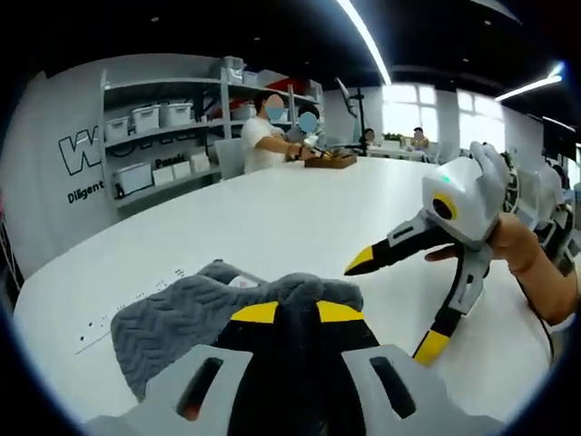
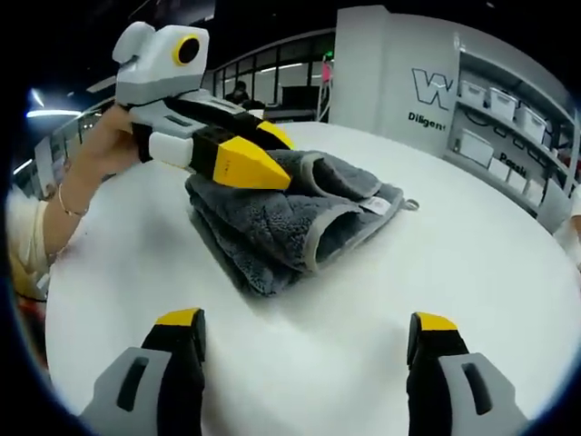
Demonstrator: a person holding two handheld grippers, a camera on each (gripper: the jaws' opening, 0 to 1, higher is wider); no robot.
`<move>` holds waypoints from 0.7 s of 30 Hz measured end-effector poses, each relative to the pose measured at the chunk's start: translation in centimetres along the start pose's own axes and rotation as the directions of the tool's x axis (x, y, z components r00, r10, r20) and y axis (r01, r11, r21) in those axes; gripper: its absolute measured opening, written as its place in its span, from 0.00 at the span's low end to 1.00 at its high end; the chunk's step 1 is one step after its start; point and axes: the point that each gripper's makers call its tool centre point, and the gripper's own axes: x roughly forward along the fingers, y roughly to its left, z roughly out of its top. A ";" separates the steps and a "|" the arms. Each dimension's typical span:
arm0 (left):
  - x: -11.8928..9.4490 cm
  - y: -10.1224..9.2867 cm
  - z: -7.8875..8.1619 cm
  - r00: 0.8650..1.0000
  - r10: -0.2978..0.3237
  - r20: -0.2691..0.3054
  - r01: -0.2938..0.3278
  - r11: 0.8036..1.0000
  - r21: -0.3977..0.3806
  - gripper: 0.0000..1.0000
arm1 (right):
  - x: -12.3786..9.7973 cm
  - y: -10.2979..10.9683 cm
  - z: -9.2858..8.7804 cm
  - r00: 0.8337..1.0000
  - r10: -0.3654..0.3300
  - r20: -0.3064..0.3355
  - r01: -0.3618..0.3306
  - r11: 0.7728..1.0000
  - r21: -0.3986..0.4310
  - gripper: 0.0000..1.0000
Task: Open the folded towel by lifting each exposed corner and separating the folded layers until the towel lies flat within the target outline without major curled edges
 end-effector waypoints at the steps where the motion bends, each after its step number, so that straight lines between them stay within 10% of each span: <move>1: -0.1 0.2 0.2 1.000 0.009 0.015 -0.009 1.000 -0.002 0.08 | 0.0 0.0 0.0 1.000 0.002 -0.001 -0.002 1.000 -0.002 0.91; 7: -0.9 1.8 1.3 0.994 0.064 0.083 -0.060 0.997 -0.054 0.06 | 0.0 0.2 0.0 1.000 0.006 -0.001 -0.006 1.000 -0.005 0.90; 15: -4.3 6.9 1.8 0.949 0.257 0.181 -0.204 0.942 -0.267 0.05 | 0.0 -0.1 -0.1 1.000 0.003 -0.007 -0.003 1.000 -0.003 0.90; 21: -7.9 10.5 0.5 0.888 0.417 0.192 -0.336 0.875 -0.350 0.05 | 0.1 0.0 -0.3 1.000 0.006 -0.017 -0.006 1.000 -0.008 0.90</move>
